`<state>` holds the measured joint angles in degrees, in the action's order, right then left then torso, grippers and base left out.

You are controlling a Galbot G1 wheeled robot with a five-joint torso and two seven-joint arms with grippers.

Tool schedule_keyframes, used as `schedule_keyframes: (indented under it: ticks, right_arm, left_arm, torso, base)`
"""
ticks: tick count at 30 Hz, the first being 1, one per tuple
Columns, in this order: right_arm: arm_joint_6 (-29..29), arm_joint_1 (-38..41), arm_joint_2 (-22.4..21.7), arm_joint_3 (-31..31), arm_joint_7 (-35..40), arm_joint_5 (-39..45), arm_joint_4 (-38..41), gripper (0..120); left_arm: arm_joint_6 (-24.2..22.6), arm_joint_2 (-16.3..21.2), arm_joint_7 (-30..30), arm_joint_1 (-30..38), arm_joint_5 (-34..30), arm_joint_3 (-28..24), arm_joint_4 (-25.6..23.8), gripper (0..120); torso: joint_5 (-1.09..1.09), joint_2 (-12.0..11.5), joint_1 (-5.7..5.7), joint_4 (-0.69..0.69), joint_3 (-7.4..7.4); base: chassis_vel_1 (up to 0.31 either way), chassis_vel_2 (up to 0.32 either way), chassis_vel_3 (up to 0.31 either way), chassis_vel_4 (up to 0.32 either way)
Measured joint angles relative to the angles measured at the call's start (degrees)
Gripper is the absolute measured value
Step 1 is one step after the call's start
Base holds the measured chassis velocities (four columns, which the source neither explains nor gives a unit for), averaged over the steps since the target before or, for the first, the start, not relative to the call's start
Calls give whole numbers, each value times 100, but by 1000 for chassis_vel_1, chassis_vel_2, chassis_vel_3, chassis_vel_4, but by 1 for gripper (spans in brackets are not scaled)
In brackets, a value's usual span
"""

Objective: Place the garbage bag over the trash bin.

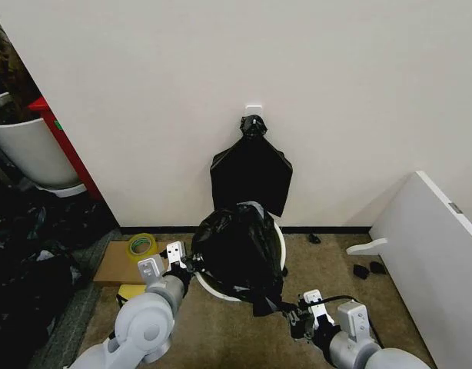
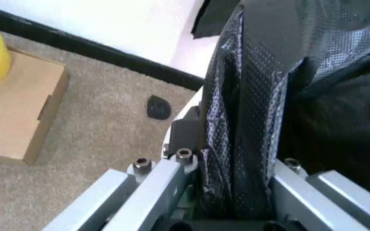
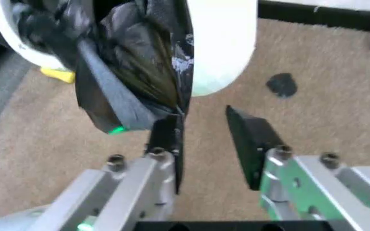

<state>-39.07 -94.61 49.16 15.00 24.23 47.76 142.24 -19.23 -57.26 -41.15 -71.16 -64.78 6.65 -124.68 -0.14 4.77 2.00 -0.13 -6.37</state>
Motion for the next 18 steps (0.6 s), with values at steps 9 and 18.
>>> schedule_keyframes:
  ticks: [9, 18]
  right_arm:
    - [-36, -265, -252, 195, 196, -558, 93, 58]
    - [667, 592, -218, 162, -9, -733, 97, 93]
  left_arm:
    - [64, -19, -2, -4, 381, -17, 69, 0]
    - [74, -37, 65, 34, 759, -217, 67, 0]
  torso:
    - [0, 0, 0, 0, 0]
    - [-1, 0, 0, 1, 0]
  base:
    - [0, 0, 0, 0]
    - [0, 0, 0, 0]
